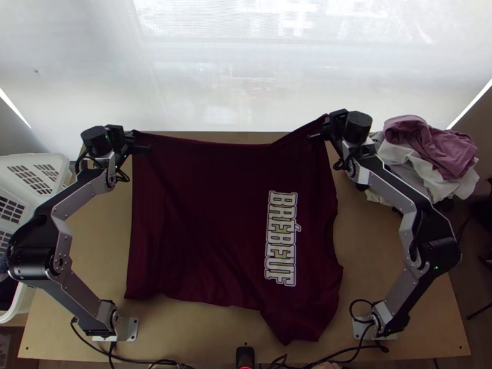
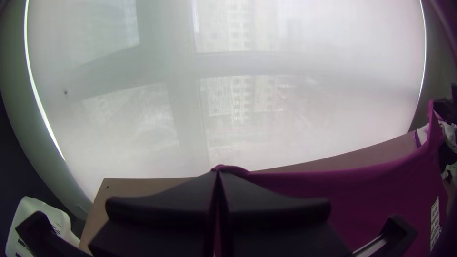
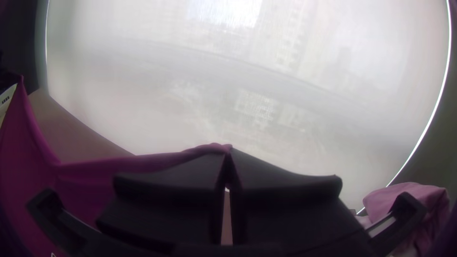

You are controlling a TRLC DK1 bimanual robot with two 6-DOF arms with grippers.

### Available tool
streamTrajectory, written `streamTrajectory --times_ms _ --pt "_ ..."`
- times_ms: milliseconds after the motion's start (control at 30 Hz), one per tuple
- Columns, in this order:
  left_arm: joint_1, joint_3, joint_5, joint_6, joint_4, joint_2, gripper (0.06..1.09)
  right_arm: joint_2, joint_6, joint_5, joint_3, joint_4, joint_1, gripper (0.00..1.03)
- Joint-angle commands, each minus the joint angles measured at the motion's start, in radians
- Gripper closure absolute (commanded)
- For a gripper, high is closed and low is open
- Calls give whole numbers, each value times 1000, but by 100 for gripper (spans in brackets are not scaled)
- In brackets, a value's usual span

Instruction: Fold the t-shirt

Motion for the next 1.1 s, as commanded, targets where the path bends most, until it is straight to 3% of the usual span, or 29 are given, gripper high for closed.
streamTrajectory --times_ms 0,733,1067 --pt "3 91 -4 1 8 140 105 167 2 16 145 3 -5 100" --pt "-9 288 -87 -18 98 419 105 459 -17 65 404 17 -2 100" --pt "-12 280 -100 -33 100 384 105 480 -15 69 446 11 4 100"
